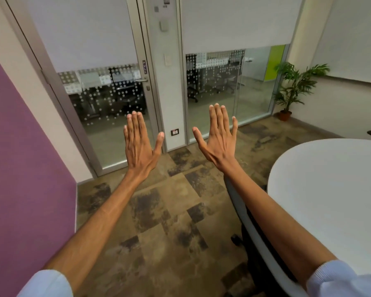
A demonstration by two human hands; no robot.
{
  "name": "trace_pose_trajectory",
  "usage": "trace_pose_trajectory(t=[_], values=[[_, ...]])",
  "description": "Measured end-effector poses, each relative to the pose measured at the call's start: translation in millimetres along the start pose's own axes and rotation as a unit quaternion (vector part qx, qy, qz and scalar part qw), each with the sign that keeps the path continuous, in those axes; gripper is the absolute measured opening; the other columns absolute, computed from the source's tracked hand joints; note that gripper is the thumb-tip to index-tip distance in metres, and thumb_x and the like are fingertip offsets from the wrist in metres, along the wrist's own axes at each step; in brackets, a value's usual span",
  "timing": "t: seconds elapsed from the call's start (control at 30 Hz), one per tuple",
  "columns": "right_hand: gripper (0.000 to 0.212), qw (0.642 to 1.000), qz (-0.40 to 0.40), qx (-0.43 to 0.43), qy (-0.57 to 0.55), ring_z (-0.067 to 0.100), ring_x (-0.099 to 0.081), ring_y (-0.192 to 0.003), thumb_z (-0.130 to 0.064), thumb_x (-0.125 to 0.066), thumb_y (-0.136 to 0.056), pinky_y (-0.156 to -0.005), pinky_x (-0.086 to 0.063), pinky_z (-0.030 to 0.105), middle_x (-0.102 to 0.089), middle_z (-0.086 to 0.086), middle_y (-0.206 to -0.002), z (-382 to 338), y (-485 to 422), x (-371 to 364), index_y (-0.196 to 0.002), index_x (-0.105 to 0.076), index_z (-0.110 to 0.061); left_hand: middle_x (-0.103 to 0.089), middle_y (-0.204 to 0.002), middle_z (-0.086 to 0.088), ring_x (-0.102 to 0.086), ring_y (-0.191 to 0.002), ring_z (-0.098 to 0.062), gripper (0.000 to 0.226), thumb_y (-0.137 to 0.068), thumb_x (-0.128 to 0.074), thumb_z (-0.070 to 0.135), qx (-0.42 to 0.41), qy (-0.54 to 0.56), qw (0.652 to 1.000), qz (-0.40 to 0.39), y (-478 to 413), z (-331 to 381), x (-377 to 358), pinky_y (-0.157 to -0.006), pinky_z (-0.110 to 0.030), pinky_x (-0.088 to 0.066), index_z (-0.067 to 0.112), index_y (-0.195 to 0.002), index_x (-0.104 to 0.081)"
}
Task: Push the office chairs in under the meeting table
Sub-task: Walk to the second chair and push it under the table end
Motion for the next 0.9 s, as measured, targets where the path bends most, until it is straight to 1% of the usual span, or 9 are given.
trace_pose_trajectory(t=[0.2, 0.33, 0.47, 0.67, 0.77, 0.9], values=[[0.082, 1.0, 0.028, -0.003, -0.004, 0.014, 0.002, -0.149, -0.067, -0.024, -0.093, -0.12, 0.0, 0.048, -0.008, 0.002, -0.163, 39, -96, -46, -0.155, -0.01, -0.016, 0.004, -0.163, -0.015, 0.009, -0.15, -0.025, 0.082, -0.098, -0.026, 0.057, -0.023, -0.008, 1.0, 0.013, -102, 11, -59, -0.122, -0.046, 0.0, 0.004, -0.154, 0.001], [0.081, 0.999, 0.033, -0.011, -0.001, 0.014, 0.002, -0.149, -0.067, -0.026, -0.093, -0.12, -0.001, 0.048, -0.008, 0.001, -0.163, 65, -141, -84, -0.154, -0.01, -0.016, 0.005, -0.163, -0.015, 0.009, -0.15, -0.025, 0.081, -0.099, -0.028, 0.055, -0.031, -0.009, 0.999, 0.0, -150, 14, -108, -0.122, -0.047, -0.002, 0.004, -0.154, 0.002], [0.08, 0.999, 0.035, -0.025, 0.008, 0.014, 0.0, -0.149, -0.066, -0.028, -0.094, -0.12, -0.003, 0.049, -0.011, 0.002, -0.163, 92, -180, -124, -0.154, -0.012, -0.016, 0.004, -0.163, -0.015, 0.008, -0.15, -0.025, 0.081, -0.098, -0.027, 0.055, -0.041, -0.005, 0.999, -0.002, -194, 12, -159, -0.122, -0.046, 0.001, 0.003, -0.154, 0.002], [0.079, 0.998, 0.027, -0.04, 0.049, 0.015, -0.001, -0.149, -0.064, -0.03, -0.094, -0.119, -0.004, 0.048, -0.013, 0.003, -0.162, 134, -240, -201, -0.154, -0.015, -0.014, 0.004, -0.163, -0.015, 0.009, -0.15, -0.024, 0.08, -0.099, -0.028, 0.054, -0.051, 0.04, 0.998, -0.008, -266, 0, -259, -0.122, -0.043, 0.003, 0.004, -0.154, 0.002], [0.079, 0.995, 0.026, -0.059, 0.071, 0.014, 0.0, -0.149, -0.065, -0.029, -0.094, -0.119, -0.005, 0.049, -0.011, 0.002, -0.163, 156, -284, -245, -0.154, -0.013, -0.015, 0.005, -0.163, -0.014, 0.009, -0.15, -0.024, 0.08, -0.099, -0.03, 0.053, -0.064, 0.061, 0.996, -0.018, -313, -10, -317, -0.122, -0.045, 0.002, 0.005, -0.154, 0.002], [0.079, 0.992, 0.044, -0.081, 0.089, 0.013, 0.004, -0.149, -0.064, -0.028, -0.095, -0.119, -0.006, 0.05, -0.007, 0.002, -0.163, 183, -342, -289, -0.154, -0.01, -0.015, 0.006, -0.163, -0.012, 0.011, -0.15, -0.022, 0.081, -0.098, -0.025, 0.057, -0.094, 0.084, 0.991, -0.033, -383, -14, -382, -0.122, -0.045, 0.0, 0.007, -0.154, 0.003]])
Point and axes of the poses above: each hand's wrist, its own y-axis away from the middle knuckle, its own x-axis out of the back of the hand, z = x × y, the point moved 6 cm from there along -y, towards the middle knuckle
